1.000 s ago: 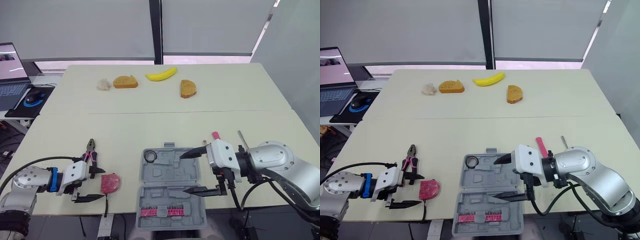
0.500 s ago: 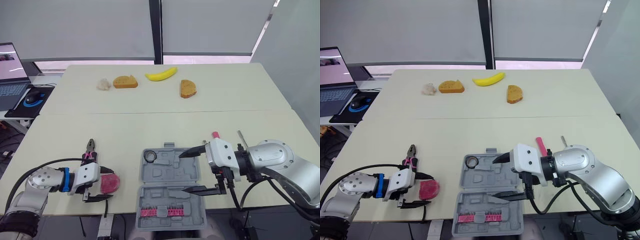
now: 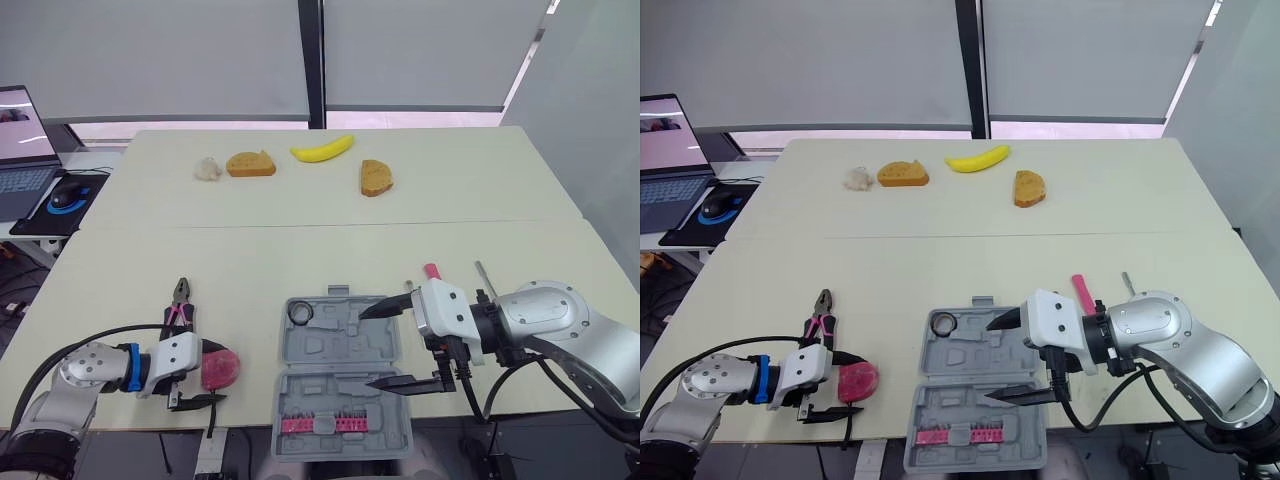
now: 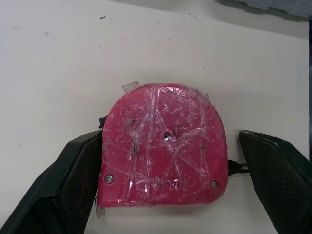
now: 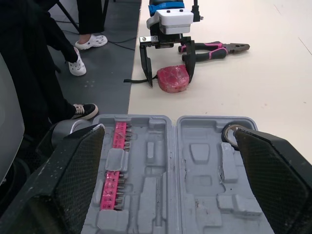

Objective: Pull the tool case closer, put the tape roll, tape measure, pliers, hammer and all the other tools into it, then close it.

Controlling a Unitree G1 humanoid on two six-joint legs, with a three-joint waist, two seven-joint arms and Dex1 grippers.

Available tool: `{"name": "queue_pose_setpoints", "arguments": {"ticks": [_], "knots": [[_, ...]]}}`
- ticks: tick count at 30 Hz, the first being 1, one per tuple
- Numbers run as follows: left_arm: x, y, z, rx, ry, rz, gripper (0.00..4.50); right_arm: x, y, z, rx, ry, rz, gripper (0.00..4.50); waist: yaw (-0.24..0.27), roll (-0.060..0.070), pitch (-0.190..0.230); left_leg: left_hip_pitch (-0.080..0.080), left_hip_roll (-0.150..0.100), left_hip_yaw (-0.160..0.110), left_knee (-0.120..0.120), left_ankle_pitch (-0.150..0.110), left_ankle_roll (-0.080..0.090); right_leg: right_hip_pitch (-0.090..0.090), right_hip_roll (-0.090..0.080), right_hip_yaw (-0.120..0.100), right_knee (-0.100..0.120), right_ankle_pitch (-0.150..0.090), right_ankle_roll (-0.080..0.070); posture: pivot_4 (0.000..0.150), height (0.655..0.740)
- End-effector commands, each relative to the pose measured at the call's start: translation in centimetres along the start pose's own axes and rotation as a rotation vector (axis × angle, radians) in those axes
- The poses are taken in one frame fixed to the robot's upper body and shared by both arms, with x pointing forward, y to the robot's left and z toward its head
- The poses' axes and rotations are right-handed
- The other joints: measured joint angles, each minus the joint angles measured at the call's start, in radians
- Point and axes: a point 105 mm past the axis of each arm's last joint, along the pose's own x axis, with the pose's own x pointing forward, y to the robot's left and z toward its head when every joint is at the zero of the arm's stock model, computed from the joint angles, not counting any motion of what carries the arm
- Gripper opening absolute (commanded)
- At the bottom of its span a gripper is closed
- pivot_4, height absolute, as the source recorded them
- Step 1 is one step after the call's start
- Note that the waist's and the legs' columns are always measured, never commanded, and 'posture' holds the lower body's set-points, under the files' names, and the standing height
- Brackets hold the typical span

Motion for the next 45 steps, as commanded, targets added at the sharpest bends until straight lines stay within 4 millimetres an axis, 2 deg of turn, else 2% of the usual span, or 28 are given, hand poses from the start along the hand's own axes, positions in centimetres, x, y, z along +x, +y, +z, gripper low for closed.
{"name": "queue_pose_setpoints", "arguments": {"ticks": [1,4,7,9,10,15,17,20,23,26,28,30,32,34,37,40,45], "knots": [[0.0,-0.2,-0.5,-0.004,0.014,0.0,4.48,-0.1,0.4,0.8,-0.044,-0.018,0.008,4.5,0.0,0.0,0.0,0.0,0.0,0.0,0.0,0.0,0.0,0.0,0.0,0.0,0.0,0.0,0.0,0.15,0.74],[0.1,-0.3,-0.9,-0.025,0.017,0.007,4.48,-0.2,0.4,0.9,-0.046,-0.022,0.005,4.5,0.0,0.0,0.0,0.001,0.0,0.0,0.0,0.0,0.0,0.0,0.0,0.0,0.0,0.0,0.0,0.15,0.74],[0.1,-0.7,-1.2,-0.032,0.017,0.002,3.88,-0.2,0.4,0.9,-0.048,-0.024,0.001,4.5,0.0,0.0,0.0,0.001,0.0,0.0,0.0,0.0,0.0,0.0,0.0,0.0,0.0,0.0,0.0,0.15,0.74],[0.1,-0.9,-1.3,-0.032,0.018,0.002,3.27,-0.2,0.3,0.9,-0.049,-0.024,-0.003,4.5,0.0,0.0,0.0,0.001,0.0,0.0,0.0,0.0,0.0,0.0,0.0,0.0,0.0,0.0,0.0,0.15,0.74],[0.1,-0.9,-1.4,-0.031,0.02,0.006,3.14,-0.2,0.2,0.9,-0.05,-0.024,-0.004,4.5,0.0,0.0,0.0,0.001,0.0,0.0,0.0,0.0,0.0,0.0,0.0,0.0,0.0,0.0,0.0,0.15,0.74],[-0.1,-0.1,-0.8,-0.019,-0.005,0.064,3.14,-0.2,0.0,1.0,-0.058,-0.027,-0.016,4.5,0.0,0.0,0.0,0.001,0.0,0.0,0.0,0.0,0.0,0.0,0.0,0.0,0.0,0.0,0.0,0.15,0.74],[-0.4,0.4,0.0,-0.005,-0.038,0.1,3.14,-0.3,-0.1,1.0,-0.06,-0.028,-0.023,4.5,0.0,0.0,0.0,0.001,0.0,0.0,0.0,0.0,0.0,0.0,0.0,0.0,0.0,0.0,0.0,0.15,0.74],[-1.5,2.4,2.0,0.003,-0.089,0.203,3.14,-0.4,-0.2,1.0,-0.054,-0.03,-0.036,4.5,0.0,0.0,0.0,0.001,0.0,0.0,0.0,0.0,0.0,0.0,0.0,0.0,0.0,0.0,0.0,0.15,0.74],[-2.8,4.2,3.8,0.07,-0.084,0.264,3.14,-0.8,-0.2,0.8,-0.035,-0.035,-0.051,4.5,0.007,0.0,0.0,0.001,0.0,-0.001,0.001,0.0,0.0,0.0,0.0,-0.001,0.0,0.0,0.0,0.15,0.74],[-3.3,5.1,5.2,0.115,-0.086,0.279,3.14,-1.2,-0.1,0.5,-0.01,-0.029,-0.067,4.5,0.004,-0.001,0.0,0.001,0.0,-0.001,0.001,0.0,0.0,0.0,0.0,0.0,0.0,0.0,0.001,0.15,0.74],[-2.5,5.0,8.3,0.215,-0.126,0.203,3.14,-1.8,0.0,-0.5,0.073,-0.011,-0.103,4.5,0.005,-0.001,0.0,0.001,0.0,0.0,0.001,0.0,0.0,0.001,0.0,0.0,0.0,0.0,0.001,0.15,0.74],[-1.2,4.6,10.5,0.26,-0.163,0.148,3.14,-2.0,0.2,-1.2,0.185,-0.025,-0.126,4.5,0.007,-0.001,0.0,0.0,0.0,0.0,0.001,0.0,0.0,0.002,0.0,0.0,0.0,0.0,0.001,0.15,0.74],[1.0,3.3,12.2,0.283,-0.197,0.065,3.14,-1.7,-0.1,-2.2,0.342,-0.031,-0.183,4.5,0.004,-0.001,-0.001,0.0,0.0,0.0,0.001,0.0,0.0,0.003,0.0,0.001,0.0,0.0,0.001,0.15,0.74],[2.5,2.3,13.6,0.304,-0.239,0.012,3.14,-1.0,-0.3,-2.3,0.479,-0.09,-0.197,4.5,-0.003,-0.001,-0.001,0.001,0.0,0.0,0.001,0.0,0.0,0.003,0.0,0.001,0.0,0.001,0.001,0.15,0.74],[3.9,1.6,15.3,0.338,-0.279,-0.023,3.14,0.1,-0.9,-2.7,0.667,-0.145,-0.225,4.5,-0.018,-0.001,0.0,0.001,0.001,0.001,0.001,0.0,0.0,0.002,0.002,0.002,0.002,0.001,0.0,0.15,0.74],[4.5,1.0,16.6,0.34,-0.302,-0.049,3.14,1.2,-1.0,-3.3,0.818,-0.169,-0.233,4.5,-0.021,-0.001,0.0,0.001,0.005,0.0,0.001,0.0,0.0,0.002,0.007,0.002,0.002,0.002,-0.002,0.15,0.74],[4.7,0.2,17.1,0.326,-0.3,-0.1,3.14,3.1,-1.0,-3.7,0.995,-0.223,-0.192,4.5,-0.025,-0.001,0.0,0.001,0.008,0.001,0.001,0.0,0.0,0.002,0.01,0.003,0.001,0.002,-0.003,0.15,0.74]]}}
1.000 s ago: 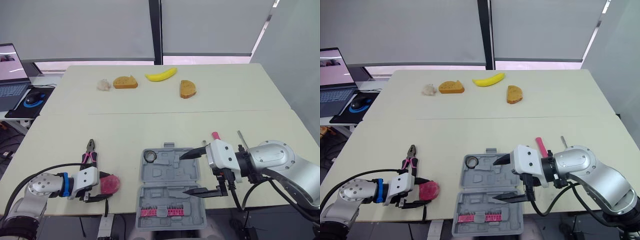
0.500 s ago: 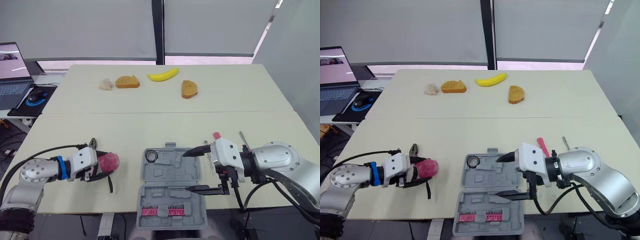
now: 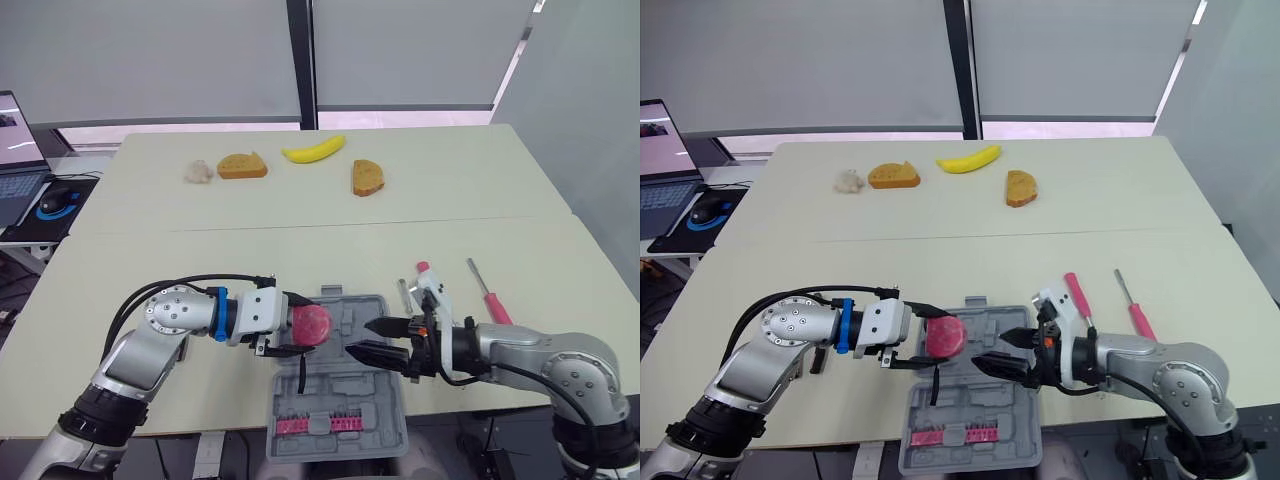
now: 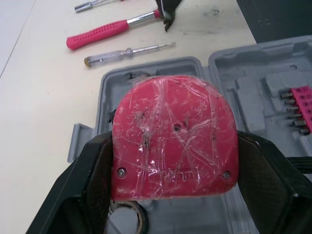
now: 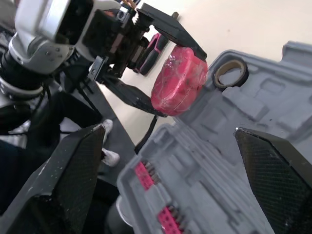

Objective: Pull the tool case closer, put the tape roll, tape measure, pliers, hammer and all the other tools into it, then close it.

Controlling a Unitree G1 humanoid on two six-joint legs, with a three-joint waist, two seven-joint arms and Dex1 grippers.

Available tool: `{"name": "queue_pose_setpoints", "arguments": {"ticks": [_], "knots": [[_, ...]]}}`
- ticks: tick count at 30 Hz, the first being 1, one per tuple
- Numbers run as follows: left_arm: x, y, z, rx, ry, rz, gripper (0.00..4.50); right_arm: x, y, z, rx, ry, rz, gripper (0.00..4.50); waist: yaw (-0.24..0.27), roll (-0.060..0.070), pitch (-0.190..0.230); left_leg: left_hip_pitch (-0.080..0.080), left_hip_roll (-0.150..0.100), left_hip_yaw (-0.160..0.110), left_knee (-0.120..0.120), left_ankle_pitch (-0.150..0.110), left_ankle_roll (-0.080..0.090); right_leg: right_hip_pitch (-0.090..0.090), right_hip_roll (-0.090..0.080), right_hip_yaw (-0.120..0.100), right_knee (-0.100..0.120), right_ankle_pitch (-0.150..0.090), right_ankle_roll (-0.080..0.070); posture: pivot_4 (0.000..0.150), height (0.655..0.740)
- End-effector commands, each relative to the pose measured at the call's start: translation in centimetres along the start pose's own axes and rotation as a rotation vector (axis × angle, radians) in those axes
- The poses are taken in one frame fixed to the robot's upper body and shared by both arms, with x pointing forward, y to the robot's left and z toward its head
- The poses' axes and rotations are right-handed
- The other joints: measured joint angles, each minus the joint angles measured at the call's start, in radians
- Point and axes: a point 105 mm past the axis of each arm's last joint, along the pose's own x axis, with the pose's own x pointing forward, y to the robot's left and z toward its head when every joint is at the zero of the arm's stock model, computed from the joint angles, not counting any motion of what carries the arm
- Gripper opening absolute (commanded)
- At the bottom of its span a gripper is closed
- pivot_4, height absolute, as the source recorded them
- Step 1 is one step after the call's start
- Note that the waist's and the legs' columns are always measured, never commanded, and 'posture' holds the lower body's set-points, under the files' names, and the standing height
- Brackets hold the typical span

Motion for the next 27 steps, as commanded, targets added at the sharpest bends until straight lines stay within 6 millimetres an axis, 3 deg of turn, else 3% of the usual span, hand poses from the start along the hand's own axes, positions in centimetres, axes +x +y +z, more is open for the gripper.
{"name": "queue_pose_setpoints", "arguments": {"ticks": [1,16,22,27], "knots": [[0.2,-0.4,1.0,0.013,-0.02,-0.028,3.14,0.7,0.3,0.2,0.081,-0.017,0.029,4.5,0.0,0.0,0.0,0.0,0.0,0.0,0.0,0.0,0.0,0.0,0.0,0.0,0.0,0.0,0.0,0.15,0.74],[0.9,-0.4,2.3,0.055,-0.033,-0.053,3.14,4.0,0.2,0.5,0.246,0.041,0.121,4.5,-0.001,0.0,0.0,0.0,0.0,0.0,0.0,0.0,0.0,0.0,0.001,0.0,0.0,0.0,0.0,0.15,0.74],[1.0,-0.9,2.5,0.059,-0.039,-0.067,3.14,4.4,0.1,0.7,0.264,0.031,0.122,2.63,-0.001,0.0,0.0,0.0,0.0,0.0,0.0,0.0,0.0,0.0,0.001,0.001,0.0,0.0,0.0,0.15,0.74],[1.1,-1.1,2.7,0.07,-0.044,-0.061,3.14,4.4,0.3,0.5,0.27,0.032,0.131,1.54,-0.001,0.0,0.0,0.0,0.001,0.0,0.0,0.0,0.0,0.0,0.001,0.001,0.0,0.0,0.0,0.15,0.74]]}}
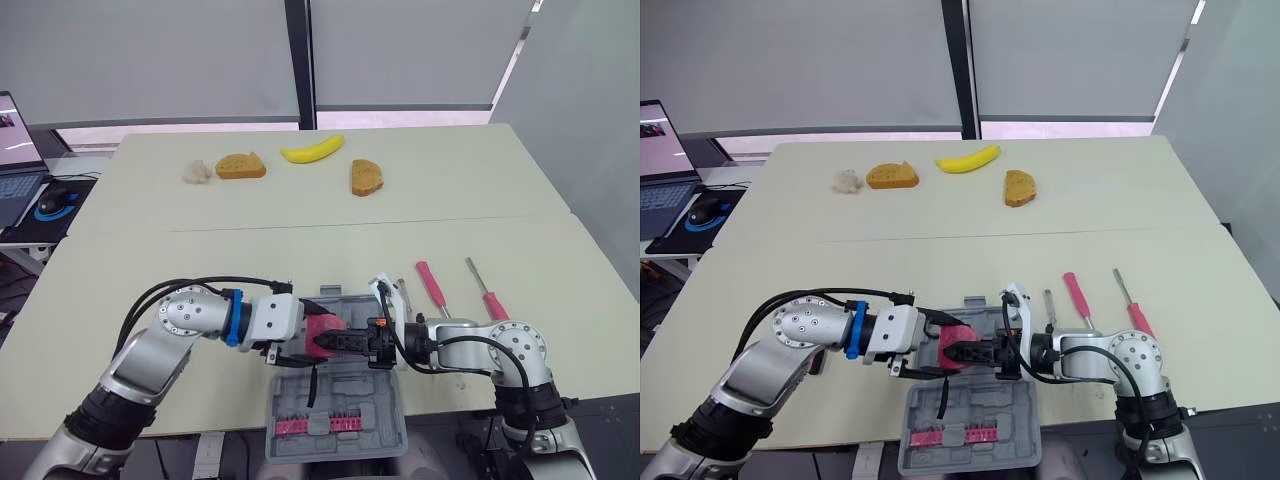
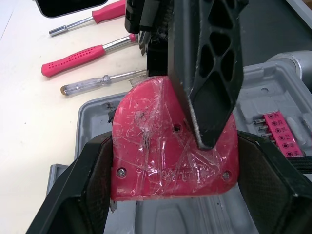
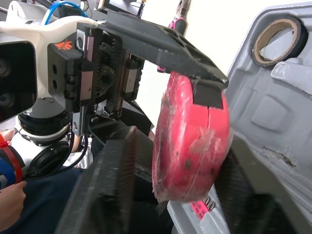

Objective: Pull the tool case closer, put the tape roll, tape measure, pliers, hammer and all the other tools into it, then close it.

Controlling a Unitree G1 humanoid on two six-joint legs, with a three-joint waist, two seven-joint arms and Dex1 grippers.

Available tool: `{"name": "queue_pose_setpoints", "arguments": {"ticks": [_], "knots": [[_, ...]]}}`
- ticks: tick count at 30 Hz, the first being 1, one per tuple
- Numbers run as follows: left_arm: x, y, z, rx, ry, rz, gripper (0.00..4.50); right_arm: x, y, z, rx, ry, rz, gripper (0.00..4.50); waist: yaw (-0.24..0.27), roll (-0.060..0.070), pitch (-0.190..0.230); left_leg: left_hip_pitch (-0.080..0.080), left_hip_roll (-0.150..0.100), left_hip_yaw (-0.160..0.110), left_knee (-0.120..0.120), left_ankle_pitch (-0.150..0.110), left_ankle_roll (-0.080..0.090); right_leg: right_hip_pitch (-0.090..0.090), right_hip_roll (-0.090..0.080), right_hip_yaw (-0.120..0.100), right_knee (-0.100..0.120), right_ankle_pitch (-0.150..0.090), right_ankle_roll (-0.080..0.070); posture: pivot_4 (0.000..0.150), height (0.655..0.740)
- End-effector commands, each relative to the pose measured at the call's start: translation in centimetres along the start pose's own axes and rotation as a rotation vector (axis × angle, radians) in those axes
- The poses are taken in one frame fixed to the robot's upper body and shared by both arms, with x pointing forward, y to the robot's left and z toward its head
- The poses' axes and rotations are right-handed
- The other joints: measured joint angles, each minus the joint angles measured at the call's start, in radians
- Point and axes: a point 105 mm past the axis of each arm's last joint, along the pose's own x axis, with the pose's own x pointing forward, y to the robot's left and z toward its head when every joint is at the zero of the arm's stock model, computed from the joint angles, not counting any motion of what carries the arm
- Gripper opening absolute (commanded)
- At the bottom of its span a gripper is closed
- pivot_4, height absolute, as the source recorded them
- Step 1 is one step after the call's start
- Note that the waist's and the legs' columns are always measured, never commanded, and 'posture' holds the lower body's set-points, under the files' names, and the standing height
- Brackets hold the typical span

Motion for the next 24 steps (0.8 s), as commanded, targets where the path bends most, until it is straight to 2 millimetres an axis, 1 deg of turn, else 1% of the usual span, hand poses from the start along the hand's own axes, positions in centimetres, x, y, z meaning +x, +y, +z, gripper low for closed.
{"name": "queue_pose_setpoints", "arguments": {"ticks": [1,2,3,10,12,13,14,16,17,19,21,22,24], "knots": [[0.1,-0.2,0.9,0.041,-0.02,0.003,3.14,0.1,1.1,0.2,-0.013,-0.013,0.051,1.33,0.0,0.0,0.0,0.0,0.0,0.0,0.0,0.0,0.0,0.0,0.0,0.0,0.0,0.0,0.0,0.15,0.74],[0.2,-0.2,1.0,0.041,-0.021,0.005,3.14,0.1,1.1,0.2,-0.012,-0.011,0.052,1.11,0.0,0.0,0.0,0.0,0.0,0.0,0.0,0.0,0.0,0.0,0.0,0.0,0.0,0.0,0.0,0.15,0.74],[0.2,-0.3,0.9,0.039,-0.022,0.008,3.14,0.1,1.1,0.2,-0.011,-0.011,0.053,1.03,0.0,0.0,0.0,0.0,0.0,0.0,0.0,0.0,0.0,0.0,0.0,0.0,0.0,0.0,0.0,0.15,0.74],[0.1,-0.2,1.1,0.016,-0.05,0.041,3.14,0.0,1.4,-0.2,-0.005,-0.005,0.063,1.0,0.0,0.0,0.0,0.0,0.0,0.0,0.0,0.0,0.0,0.0,0.0,0.0,0.0,0.0,0.0,0.15,0.74],[-0.2,-0.1,1.3,0.005,-0.067,0.047,3.88,-0.2,1.5,-0.3,-0.003,-0.004,0.064,1.0,0.0,0.0,0.0,0.0,0.0,0.0,0.0,0.0,0.0,0.0,0.0,0.0,0.0,0.0,0.0,0.15,0.74],[-0.4,-0.1,1.4,0.0,-0.076,0.045,4.13,-0.4,1.5,-0.4,-0.001,-0.005,0.063,0.98,0.0,0.0,0.0,0.0,0.0,0.0,0.0,0.0,0.0,0.0,0.0,0.0,0.0,0.0,0.0,0.15,0.74],[-0.5,-0.1,1.5,-0.003,-0.083,0.043,4.48,-0.6,1.5,-0.5,-0.001,-0.007,0.062,0.79,0.0,0.0,0.0,0.0,0.0,0.0,0.0,0.0,0.0,0.0,0.0,0.0,0.0,0.0,0.0,0.15,0.74],[-1.0,0.0,1.9,-0.011,-0.111,0.041,4.5,-1.4,1.6,-0.5,0.0,-0.016,0.053,0.76,0.0,0.0,0.0,0.0,0.0,0.0,0.0,0.0,0.0,0.0,0.0,0.0,0.0,0.0,0.0,0.15,0.74],[-1.5,0.1,2.3,-0.042,-0.145,0.045,4.5,-2.1,1.7,-0.6,-0.001,-0.024,0.047,0.76,0.0,0.0,0.0,0.0,0.0,0.0,0.0,0.0,0.0,0.0,0.0,0.0,0.0,0.0,0.0,0.15,0.74],[-2.5,-0.5,2.6,-0.087,-0.18,0.021,4.5,-3.7,2.1,-0.9,-0.001,-0.038,0.035,0.76,0.0,0.0,0.0,0.0,0.0,0.0,0.0,0.0,0.0,0.0,0.0,0.0,-0.001,0.0,0.0,0.15,0.74],[-2.9,-0.9,2.7,-0.103,-0.183,0.0,4.5,-4.5,2.6,-1.1,0.005,-0.039,0.026,0.76,0.0,0.0,0.0,-0.001,0.0,0.0,0.0,0.0,0.0,0.0,0.0,0.0,-0.001,0.0,0.0,0.15,0.74],[-3.1,-1.2,2.6,-0.108,-0.179,-0.011,4.5,-5.3,2.8,-1.3,0.007,-0.042,0.013,0.76,0.001,0.0,0.0,0.0,0.0,0.0,0.0,0.0,0.0,0.0,0.0,0.0,-0.001,0.0,0.0,0.15,0.74],[-3.5,-1.9,2.4,-0.114,-0.173,-0.044,4.5,-7.8,2.9,-2.0,0.001,-0.055,-0.04,0.76,0.002,0.002,0.0,-0.001,0.0,0.0,0.0,0.0,0.0,0.001,0.0,0.0,-0.001,0.0,0.0,0.15,0.74]]}}
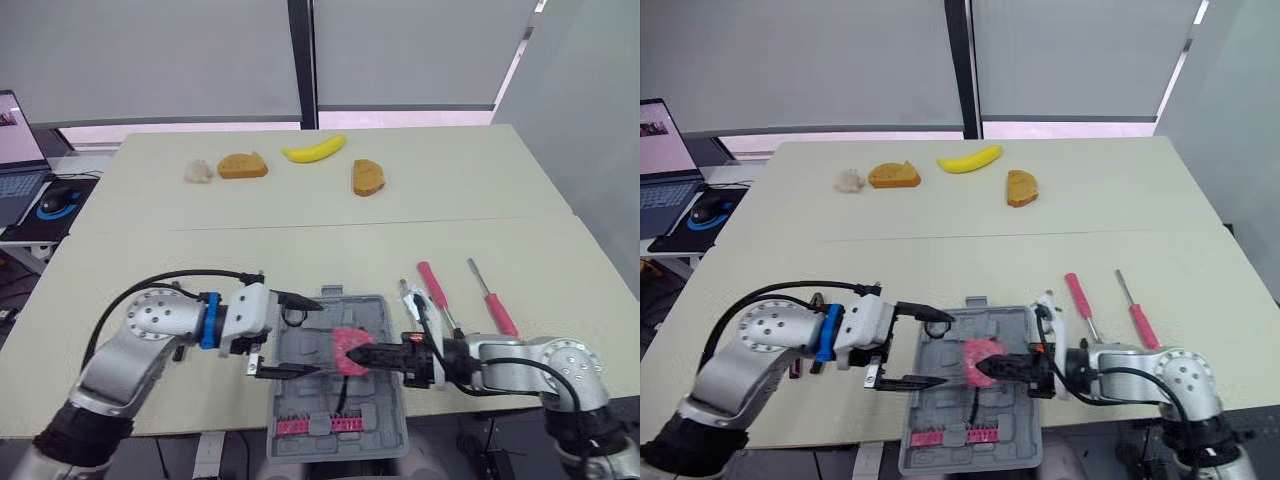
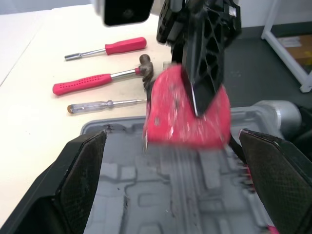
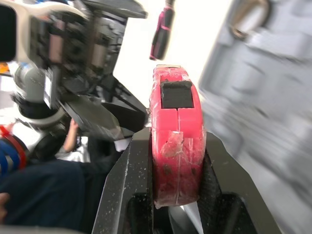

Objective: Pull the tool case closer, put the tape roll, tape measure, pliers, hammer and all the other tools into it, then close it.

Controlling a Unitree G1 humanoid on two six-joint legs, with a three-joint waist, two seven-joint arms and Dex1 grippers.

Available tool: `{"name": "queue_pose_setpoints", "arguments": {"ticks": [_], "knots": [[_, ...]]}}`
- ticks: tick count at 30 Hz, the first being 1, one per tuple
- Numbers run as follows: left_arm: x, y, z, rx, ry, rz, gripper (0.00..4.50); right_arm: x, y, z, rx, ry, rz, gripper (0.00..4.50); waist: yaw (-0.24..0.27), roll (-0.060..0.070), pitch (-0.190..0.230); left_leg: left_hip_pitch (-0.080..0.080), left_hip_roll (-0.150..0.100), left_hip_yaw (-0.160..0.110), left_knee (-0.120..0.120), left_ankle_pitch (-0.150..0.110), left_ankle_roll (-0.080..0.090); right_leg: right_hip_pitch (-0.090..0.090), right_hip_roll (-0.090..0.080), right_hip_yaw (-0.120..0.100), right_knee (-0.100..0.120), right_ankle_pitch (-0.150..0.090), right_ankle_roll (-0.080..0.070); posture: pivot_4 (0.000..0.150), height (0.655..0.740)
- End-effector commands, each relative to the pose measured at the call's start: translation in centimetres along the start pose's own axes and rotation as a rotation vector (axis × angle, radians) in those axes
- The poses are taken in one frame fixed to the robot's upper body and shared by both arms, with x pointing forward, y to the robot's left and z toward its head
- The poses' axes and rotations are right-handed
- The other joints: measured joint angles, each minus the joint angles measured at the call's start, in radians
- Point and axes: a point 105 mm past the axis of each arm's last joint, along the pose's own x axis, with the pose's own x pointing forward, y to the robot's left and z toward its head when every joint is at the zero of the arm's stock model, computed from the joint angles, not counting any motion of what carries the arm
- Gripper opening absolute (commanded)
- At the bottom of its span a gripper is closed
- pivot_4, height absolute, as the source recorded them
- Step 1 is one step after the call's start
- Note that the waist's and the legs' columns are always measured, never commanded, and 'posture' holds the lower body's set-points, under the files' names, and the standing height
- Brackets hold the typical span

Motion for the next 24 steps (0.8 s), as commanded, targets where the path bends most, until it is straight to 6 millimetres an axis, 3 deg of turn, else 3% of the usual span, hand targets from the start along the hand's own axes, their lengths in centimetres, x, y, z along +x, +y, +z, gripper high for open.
{"name": "queue_pose_setpoints", "arguments": {"ticks": [1,6,10,15,24], "knots": [[-0.5,-1.1,0.7,0.02,-0.016,-0.054,4.5,-3.1,1.9,-0.3,-0.036,-0.04,0.014,0.76,0.002,0.0,0.0,0.0,0.0,0.0,0.0,0.0,0.0,0.001,0.0,0.0,0.0,0.0,0.0,0.15,0.74],[0.1,-2.1,0.7,0.05,-0.022,-0.133,4.5,-7.2,1.3,-2.5,-0.028,0.016,-0.116,0.76,0.008,0.0,0.0,0.001,0.001,0.0,0.001,0.0,0.0,0.003,0.0,-0.001,-0.001,0.0,0.0,0.15,0.74],[0.6,-3.0,0.4,0.083,-0.028,-0.182,4.5,-9.3,-0.8,-3.7,0.018,0.095,-0.277,0.76,0.012,-0.001,-0.001,0.001,0.001,0.001,0.001,0.0,0.0,0.004,0.001,-0.001,-0.001,0.0,0.0,0.15,0.74],[0.9,-3.9,0.1,0.103,-0.031,-0.195,4.5,-9.5,-3.9,-4.4,0.021,0.123,-0.382,0.76,0.016,-0.001,-0.001,0.001,0.002,0.001,0.0,0.0,0.0,0.003,0.001,-0.001,-0.001,0.0,0.0,0.15,0.74],[1.6,-4.5,0.1,0.108,-0.045,-0.189,4.5,-7.0,-7.4,-3.9,-0.009,0.126,-0.441,0.76,0.027,0.0,-0.001,0.001,0.001,0.001,0.0,0.0,0.0,0.003,0.001,0.0,-0.002,0.0,0.0,0.15,0.74]]}}
